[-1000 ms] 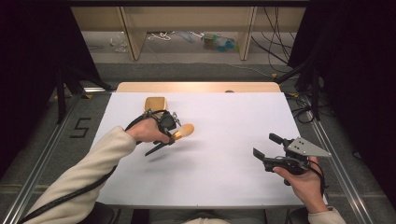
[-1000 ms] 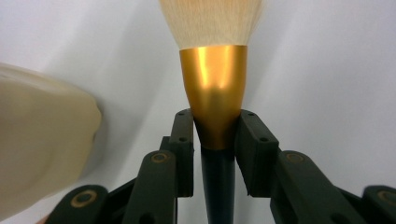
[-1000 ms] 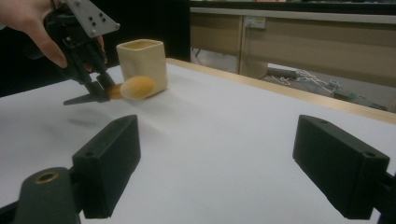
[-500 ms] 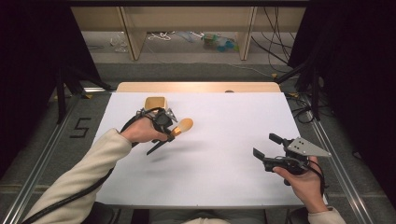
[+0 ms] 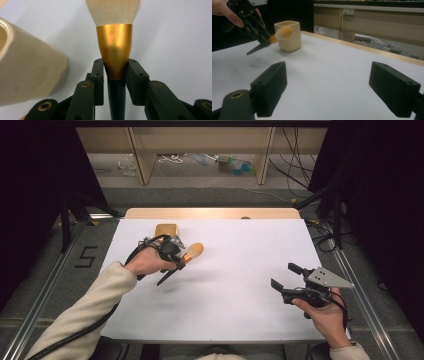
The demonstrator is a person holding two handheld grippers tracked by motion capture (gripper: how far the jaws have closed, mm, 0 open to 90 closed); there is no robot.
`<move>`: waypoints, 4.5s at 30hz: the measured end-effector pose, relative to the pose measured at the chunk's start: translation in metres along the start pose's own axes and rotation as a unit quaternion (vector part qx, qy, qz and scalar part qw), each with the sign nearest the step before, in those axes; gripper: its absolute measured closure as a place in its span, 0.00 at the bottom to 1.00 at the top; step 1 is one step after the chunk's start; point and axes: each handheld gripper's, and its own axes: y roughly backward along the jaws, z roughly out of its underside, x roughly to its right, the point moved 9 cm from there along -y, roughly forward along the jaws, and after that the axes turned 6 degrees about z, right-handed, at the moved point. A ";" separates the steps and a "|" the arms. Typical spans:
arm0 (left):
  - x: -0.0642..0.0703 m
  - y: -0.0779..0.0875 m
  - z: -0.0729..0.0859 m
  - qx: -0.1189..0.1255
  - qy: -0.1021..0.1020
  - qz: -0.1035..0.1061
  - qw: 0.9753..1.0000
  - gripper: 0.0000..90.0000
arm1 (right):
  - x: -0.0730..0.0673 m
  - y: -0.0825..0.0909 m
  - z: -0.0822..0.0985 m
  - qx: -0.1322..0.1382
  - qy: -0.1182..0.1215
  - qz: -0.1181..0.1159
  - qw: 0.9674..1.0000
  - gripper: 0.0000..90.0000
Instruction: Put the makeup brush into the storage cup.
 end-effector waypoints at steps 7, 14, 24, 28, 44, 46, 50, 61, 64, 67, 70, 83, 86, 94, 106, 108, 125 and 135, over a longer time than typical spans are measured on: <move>-0.002 0.001 0.004 0.013 0.006 -0.003 1.000 0.77 | 0.000 0.000 0.000 0.000 0.000 0.000 1.000 0.18; -0.002 0.001 0.003 0.041 0.012 -0.009 0.999 0.77 | 0.001 0.000 0.000 0.000 0.000 0.003 1.000 0.18; -0.002 0.004 0.006 0.065 0.024 -0.011 0.998 0.77 | 0.000 0.000 0.000 0.000 0.000 0.000 1.000 0.18; -0.003 0.007 0.007 0.082 0.029 -0.016 0.996 0.77 | 0.001 0.000 0.000 -0.001 0.001 0.004 1.000 0.18; -0.003 0.011 0.008 0.113 0.039 -0.021 0.993 0.77 | 0.001 0.000 0.000 -0.001 0.000 0.003 1.000 0.18; -0.003 0.012 0.008 0.117 0.045 -0.023 0.992 0.77 | 0.000 -0.001 0.000 0.002 -0.003 0.001 1.000 0.18; -0.005 0.013 0.009 0.123 0.046 -0.027 0.991 0.77 | 0.000 -0.001 0.000 0.002 -0.002 0.000 1.000 0.18; -0.005 0.019 0.008 0.143 0.053 -0.032 0.988 0.77 | 0.000 -0.001 0.000 0.002 -0.003 0.000 1.000 0.18; -0.005 0.019 0.007 0.146 0.050 -0.032 0.988 0.77 | 0.000 -0.001 0.000 0.002 -0.003 0.000 1.000 0.18; -0.005 0.019 0.007 0.149 0.052 -0.029 0.987 0.77 | 0.000 -0.001 0.000 0.004 -0.003 0.000 1.000 0.18; -0.005 0.021 0.007 0.155 0.055 -0.035 0.986 0.77 | 0.000 -0.001 0.000 0.001 -0.002 0.001 1.000 0.18; -0.008 0.026 0.007 0.174 0.064 -0.040 0.982 0.77 | 0.000 -0.001 0.000 0.001 -0.002 0.001 1.000 0.18; -0.009 0.026 0.008 0.178 0.064 -0.042 0.981 0.77 | 0.000 0.000 0.000 -0.001 -0.001 0.002 1.000 0.18; -0.010 0.030 0.006 0.198 0.074 -0.044 0.976 0.77 | 0.000 -0.001 0.000 0.001 -0.002 0.001 1.000 0.18; -0.011 0.033 0.006 0.212 0.083 -0.051 0.972 0.77 | 0.002 0.000 0.001 -0.002 0.003 0.006 1.000 0.18; -0.011 0.034 0.006 0.216 0.084 -0.053 0.971 0.77 | 0.001 -0.001 0.000 0.002 -0.002 0.002 1.000 0.18; -0.012 0.040 0.004 0.251 0.107 -0.068 0.960 0.77 | 0.002 0.000 0.000 -0.002 0.004 0.008 1.000 0.18; -0.013 0.041 0.005 0.255 0.108 -0.076 0.958 0.77 | 0.002 0.000 0.001 -0.002 0.005 0.008 1.000 0.18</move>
